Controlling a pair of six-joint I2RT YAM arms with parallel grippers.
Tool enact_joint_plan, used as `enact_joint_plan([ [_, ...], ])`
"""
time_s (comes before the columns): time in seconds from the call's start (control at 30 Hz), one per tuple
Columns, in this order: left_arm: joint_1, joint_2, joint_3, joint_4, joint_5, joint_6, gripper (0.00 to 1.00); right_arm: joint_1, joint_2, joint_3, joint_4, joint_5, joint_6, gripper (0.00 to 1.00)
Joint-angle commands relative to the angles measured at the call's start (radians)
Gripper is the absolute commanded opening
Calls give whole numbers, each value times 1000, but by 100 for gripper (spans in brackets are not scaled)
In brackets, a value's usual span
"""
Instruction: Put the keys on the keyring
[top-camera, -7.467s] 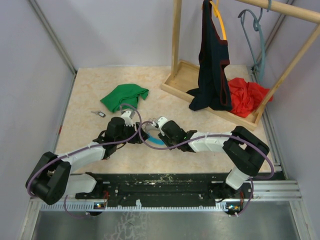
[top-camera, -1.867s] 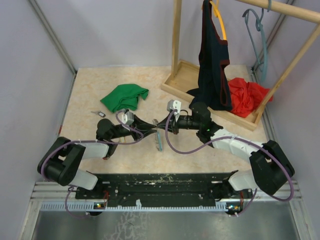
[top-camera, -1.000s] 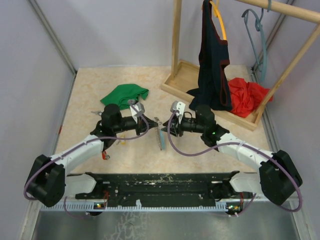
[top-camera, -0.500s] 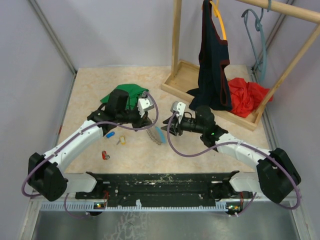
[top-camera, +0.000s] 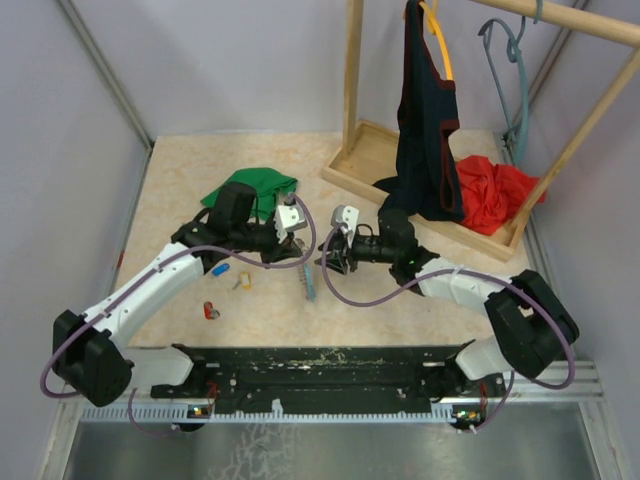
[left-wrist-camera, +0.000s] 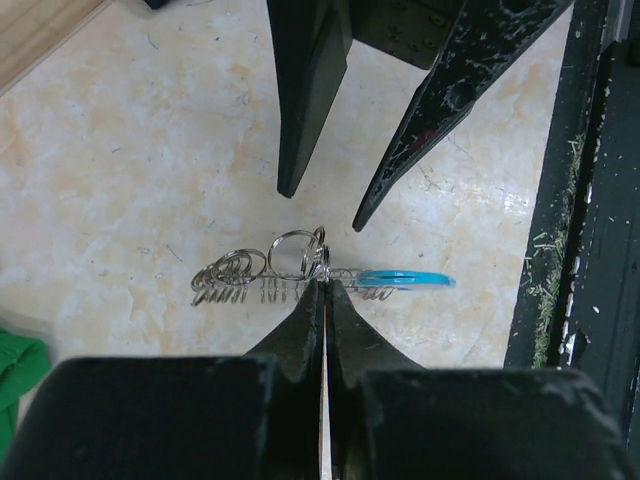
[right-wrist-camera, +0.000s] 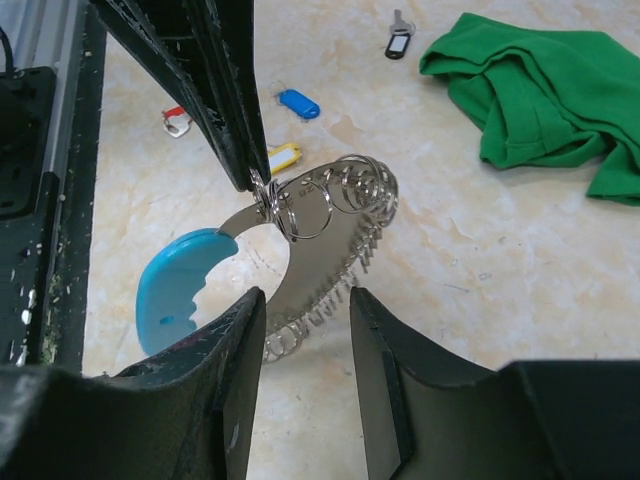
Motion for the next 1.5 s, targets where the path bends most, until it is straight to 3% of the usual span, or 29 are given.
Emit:
enact_joint_plan([
  [0.0,-10,-32,5,8,54,31,0,-6,22,65,103,-90,7,41],
  [0.33,-22,-26,10,9,68,46,0,-6,52,94,157,-132,58,42],
  [0.47,-28,-23,9,-2,68,60,0,-6,64,108,149,-130,94,37],
  [0.63,-43,-26,10,-25,61,93,0,-11,95,170,12,-113,118,29],
  [0.9,-50,-49,3,-28,41,117,0,-87,118,147,35,-197,233,26],
  [1.1,-50,-39,2,-29,36,120,0,-102,65,110,-34,-113,167,34],
  [1.47,-52,-32,4,-22,66,119,0,-83,22,69,29,-229,89,47],
])
